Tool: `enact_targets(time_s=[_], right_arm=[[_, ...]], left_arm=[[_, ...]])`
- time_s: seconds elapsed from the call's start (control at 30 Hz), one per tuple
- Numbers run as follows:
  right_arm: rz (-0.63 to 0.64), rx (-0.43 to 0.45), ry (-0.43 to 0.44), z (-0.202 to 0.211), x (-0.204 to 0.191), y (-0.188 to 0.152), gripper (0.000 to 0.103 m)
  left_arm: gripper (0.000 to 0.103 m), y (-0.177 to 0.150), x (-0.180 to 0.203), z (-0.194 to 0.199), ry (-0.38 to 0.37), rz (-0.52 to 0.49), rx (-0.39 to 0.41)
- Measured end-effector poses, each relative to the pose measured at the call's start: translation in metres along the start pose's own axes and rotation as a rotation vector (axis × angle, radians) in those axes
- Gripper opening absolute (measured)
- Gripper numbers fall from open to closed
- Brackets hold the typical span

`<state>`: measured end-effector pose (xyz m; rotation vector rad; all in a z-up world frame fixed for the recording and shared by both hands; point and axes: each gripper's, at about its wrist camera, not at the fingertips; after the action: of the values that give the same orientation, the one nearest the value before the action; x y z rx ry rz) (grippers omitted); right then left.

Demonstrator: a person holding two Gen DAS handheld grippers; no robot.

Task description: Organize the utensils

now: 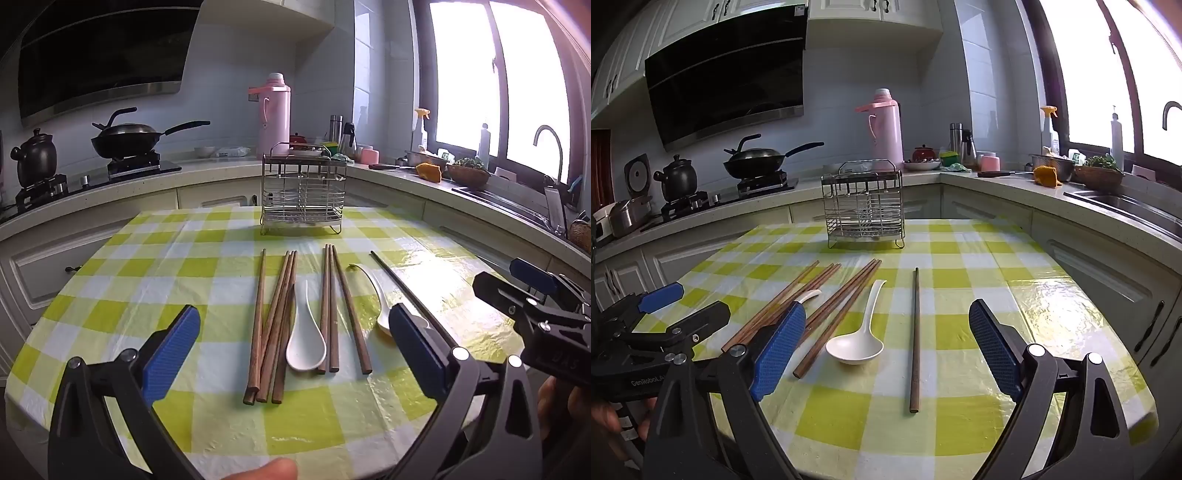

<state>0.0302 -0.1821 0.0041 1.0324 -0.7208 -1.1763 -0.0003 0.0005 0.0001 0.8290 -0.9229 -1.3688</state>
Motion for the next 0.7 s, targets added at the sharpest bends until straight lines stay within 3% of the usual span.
enact_targets(time_s=[0.7], right_arm=[[0.004, -0.004, -0.003, 0.0004, -0.0006, 0.0002, 0.084]], left_arm=[[0.099, 0.0001, 0.0002, -0.0001, 0.003, -0.006, -0.003]])
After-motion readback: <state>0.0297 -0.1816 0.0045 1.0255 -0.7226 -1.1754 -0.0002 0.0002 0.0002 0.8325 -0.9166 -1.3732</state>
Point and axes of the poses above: each gripper's, at about its wrist camera, not at the fingertips, and z roughly against the way its jaws point, x to its right, y to its top, and after that the axes turned 2 degrees about -y, right-handed
